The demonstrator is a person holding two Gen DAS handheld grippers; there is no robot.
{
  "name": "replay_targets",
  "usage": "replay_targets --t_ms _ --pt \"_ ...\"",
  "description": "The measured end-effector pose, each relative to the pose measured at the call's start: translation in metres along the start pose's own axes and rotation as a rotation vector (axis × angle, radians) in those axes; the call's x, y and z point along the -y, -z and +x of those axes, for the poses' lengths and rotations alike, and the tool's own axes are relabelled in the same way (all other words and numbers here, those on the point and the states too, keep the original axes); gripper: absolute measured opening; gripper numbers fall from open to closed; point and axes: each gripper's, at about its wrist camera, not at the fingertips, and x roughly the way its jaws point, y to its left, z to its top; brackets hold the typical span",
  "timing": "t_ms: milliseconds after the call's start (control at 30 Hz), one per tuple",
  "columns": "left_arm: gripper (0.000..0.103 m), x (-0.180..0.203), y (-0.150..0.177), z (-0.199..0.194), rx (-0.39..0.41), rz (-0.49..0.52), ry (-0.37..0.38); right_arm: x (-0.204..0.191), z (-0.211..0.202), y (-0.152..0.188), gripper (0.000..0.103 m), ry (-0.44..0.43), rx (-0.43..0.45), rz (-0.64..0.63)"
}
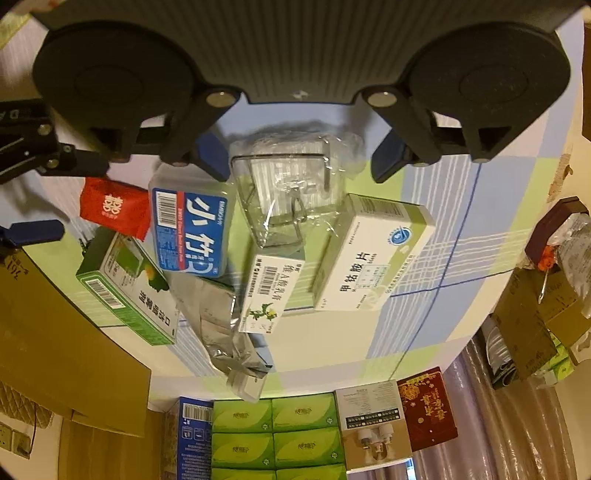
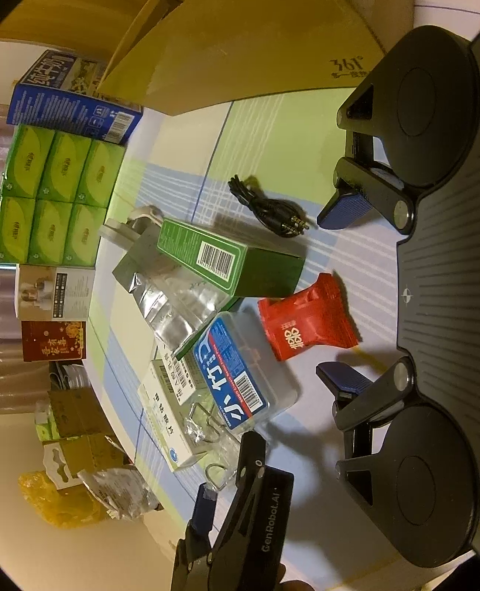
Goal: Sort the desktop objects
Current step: 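Close the left gripper on the bagged wire rack while the right gripper grasps the red candy packet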
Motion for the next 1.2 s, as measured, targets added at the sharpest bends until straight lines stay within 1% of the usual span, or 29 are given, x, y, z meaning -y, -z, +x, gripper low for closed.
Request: replay_targets --t_ms 67,233,267,300,400,467,633,767,867,967,1033,1100,1133,1200 --pt "0.073 0.001 0.0 0.002 -0.005 0.0 -0.004 0.001 0.002 -0.001 0.076 -0.002 -0.002 0.003" --pt "0.065 0.002 0.001 0.002 -0.007 -0.013 0.004 0.0 0.005 -0.001 0.066 -0.008 0.003 -0.01" --pt "0.061 0.001 0.001 0.002 -0.008 -0.017 0.008 -0.002 0.006 -0.002 0.062 -0.007 0.002 -0.016" --pt "0.059 0.001 0.002 0.002 -0.008 -0.021 0.014 -0.003 0.007 -0.002 0.056 -0.009 0.001 -0.023" --pt "0.055 0.002 0.003 0.0 -0.007 -0.027 0.014 -0.005 0.01 -0.003 0.044 -0.024 0.009 -0.037" --pt "0.053 0.003 0.004 -0.002 -0.009 -0.03 0.014 -0.008 0.01 -0.004 0.041 -0.027 0.014 -0.052" --pt "0.053 0.004 0.015 -0.014 -0.016 -0.055 0.013 -0.009 0.004 0.0 0.04 -0.031 -0.004 -0.047" --pt "0.053 0.008 0.025 -0.03 -0.021 -0.033 0.012 -0.007 -0.011 0.011 0.04 -0.01 -0.03 -0.01" --pt "0.053 0.013 0.034 -0.043 -0.023 -0.023 0.043 -0.005 -0.025 0.022 0.04 0.018 -0.046 0.032" --pt "0.054 0.022 0.045 -0.054 -0.025 -0.01 0.059 -0.004 -0.036 0.032 0.041 0.009 -0.051 0.071" --pt "0.057 0.027 0.05 -0.057 -0.016 -0.009 0.053 -0.005 -0.039 0.035 0.044 0.004 -0.045 0.069" --pt "0.065 0.029 0.053 -0.058 -0.004 -0.014 0.037 -0.008 -0.039 0.034 0.051 0.009 -0.032 0.056" --pt "0.068 0.029 0.053 -0.059 0.005 -0.018 0.023 -0.007 -0.039 0.033 0.053 0.012 -0.027 0.056" --pt "0.068 0.028 0.053 -0.058 0.012 -0.033 0.015 -0.006 -0.037 0.032 0.058 0.019 -0.022 0.062"
